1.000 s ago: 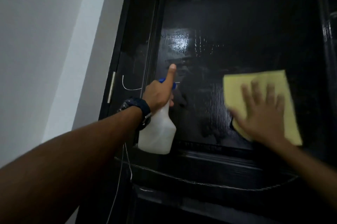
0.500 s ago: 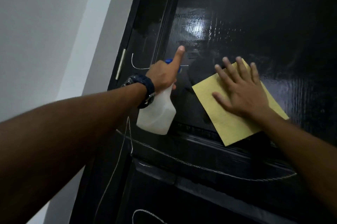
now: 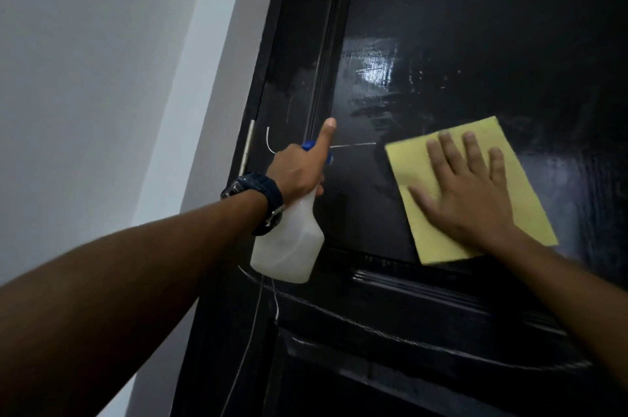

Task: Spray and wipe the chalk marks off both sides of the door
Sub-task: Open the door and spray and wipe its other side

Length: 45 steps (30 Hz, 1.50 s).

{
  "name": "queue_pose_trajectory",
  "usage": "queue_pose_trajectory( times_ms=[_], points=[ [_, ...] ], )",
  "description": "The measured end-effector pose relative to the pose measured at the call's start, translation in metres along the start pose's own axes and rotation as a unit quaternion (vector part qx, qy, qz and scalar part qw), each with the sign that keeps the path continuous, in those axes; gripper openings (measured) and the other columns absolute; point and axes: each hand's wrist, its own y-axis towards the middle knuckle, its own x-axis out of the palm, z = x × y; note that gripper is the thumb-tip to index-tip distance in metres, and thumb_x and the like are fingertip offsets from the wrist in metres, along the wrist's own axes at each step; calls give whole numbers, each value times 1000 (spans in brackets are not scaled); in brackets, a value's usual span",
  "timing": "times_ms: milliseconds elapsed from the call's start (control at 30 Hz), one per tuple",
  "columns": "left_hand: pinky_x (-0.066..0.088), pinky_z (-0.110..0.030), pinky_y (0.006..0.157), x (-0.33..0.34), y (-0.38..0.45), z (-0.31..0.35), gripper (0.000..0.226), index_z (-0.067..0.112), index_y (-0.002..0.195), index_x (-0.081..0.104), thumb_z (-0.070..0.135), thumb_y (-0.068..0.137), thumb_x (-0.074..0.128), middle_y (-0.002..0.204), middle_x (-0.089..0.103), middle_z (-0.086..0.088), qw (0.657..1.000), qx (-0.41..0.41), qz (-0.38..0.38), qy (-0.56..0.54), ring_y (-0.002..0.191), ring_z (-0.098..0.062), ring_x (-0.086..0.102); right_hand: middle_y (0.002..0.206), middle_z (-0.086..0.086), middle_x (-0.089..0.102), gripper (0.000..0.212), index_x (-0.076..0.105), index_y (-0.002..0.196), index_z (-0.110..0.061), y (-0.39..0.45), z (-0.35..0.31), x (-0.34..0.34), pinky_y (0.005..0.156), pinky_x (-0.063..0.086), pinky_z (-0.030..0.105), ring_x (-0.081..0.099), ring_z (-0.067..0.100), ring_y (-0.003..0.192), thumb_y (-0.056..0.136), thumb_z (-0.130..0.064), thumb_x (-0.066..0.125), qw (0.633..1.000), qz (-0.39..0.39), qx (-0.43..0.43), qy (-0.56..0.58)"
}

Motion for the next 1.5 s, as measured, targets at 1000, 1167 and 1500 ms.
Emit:
queue_pose_trajectory(
  times_ms=[1000, 1167, 1500],
  points=[
    [60, -47, 86, -78, 56, -52, 99, 7, 86, 68, 94, 79, 23, 75, 72, -12, 998, 34, -35, 50, 66, -24, 72, 168, 12, -4, 90, 0, 160, -9, 153, -161, 12, 121, -1, 61, -10, 41, 153, 94, -68, 17, 996, 21, 86, 14],
    [61, -45, 80, -95, 47, -70, 86, 11, 89, 65, 88, 85, 27, 84, 70, -16, 1000, 20, -7, 6, 65, -24, 67, 168, 12, -1, 84, 3, 160, -7, 153, -163, 15, 122, -2, 59, -7, 39, 153, 98, -63, 14, 996, 40, 73, 29],
    [50, -60, 100, -133, 35, -55, 89, 23, 86, 66, 100, 68, 26, 91, 70, -13, 999, 32, 26, 20, 94, -39, 69, 169, 1, -1, 70, 7, 161, -16, 93, -200, 20, 123, -10, 53, -12, 27, 155, 102, -52, -4, 992, -34, -91, 76]
  ],
)
